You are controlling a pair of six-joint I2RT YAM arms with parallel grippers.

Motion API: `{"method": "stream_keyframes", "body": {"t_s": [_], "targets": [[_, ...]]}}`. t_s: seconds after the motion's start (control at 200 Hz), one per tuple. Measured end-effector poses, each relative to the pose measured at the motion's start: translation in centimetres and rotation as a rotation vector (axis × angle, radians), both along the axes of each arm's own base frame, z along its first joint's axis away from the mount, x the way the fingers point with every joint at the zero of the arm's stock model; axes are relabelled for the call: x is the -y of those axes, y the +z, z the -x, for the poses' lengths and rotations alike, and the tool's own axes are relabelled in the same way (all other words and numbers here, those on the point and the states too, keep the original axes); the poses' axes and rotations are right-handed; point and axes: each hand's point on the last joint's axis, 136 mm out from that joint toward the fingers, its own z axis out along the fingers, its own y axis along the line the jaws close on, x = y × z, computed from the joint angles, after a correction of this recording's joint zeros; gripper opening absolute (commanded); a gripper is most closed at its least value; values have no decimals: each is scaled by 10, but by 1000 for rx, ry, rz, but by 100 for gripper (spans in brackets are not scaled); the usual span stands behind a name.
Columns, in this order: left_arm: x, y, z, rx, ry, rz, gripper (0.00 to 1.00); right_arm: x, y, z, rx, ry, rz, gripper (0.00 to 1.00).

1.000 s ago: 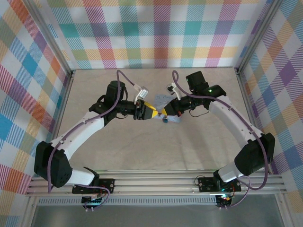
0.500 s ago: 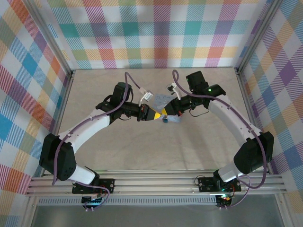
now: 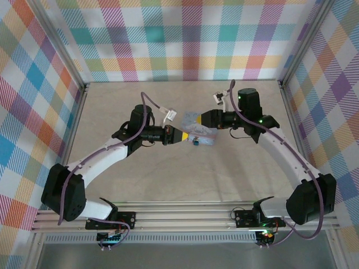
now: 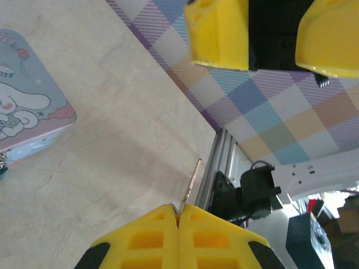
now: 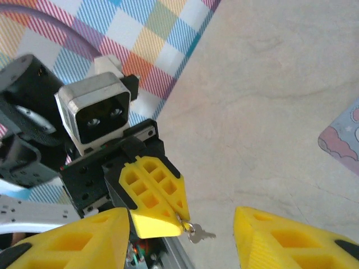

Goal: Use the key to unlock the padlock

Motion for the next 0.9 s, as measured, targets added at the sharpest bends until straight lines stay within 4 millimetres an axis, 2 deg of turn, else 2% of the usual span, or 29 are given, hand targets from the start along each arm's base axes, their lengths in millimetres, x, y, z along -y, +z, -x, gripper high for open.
{"method": "stream_keyframes", "body": {"t_s": [0.24, 0.525, 0.9], "targets": [[3, 24, -13, -31, 75, 101, 0, -14, -18, 6, -69, -8, -60, 50], [6, 31, -13, -62, 89, 132, 0, -29, -7, 9, -52, 15, -101, 45], [5, 37, -12, -56, 100, 140, 0, -27, -5, 0, -50, -47, -102, 36]]}}
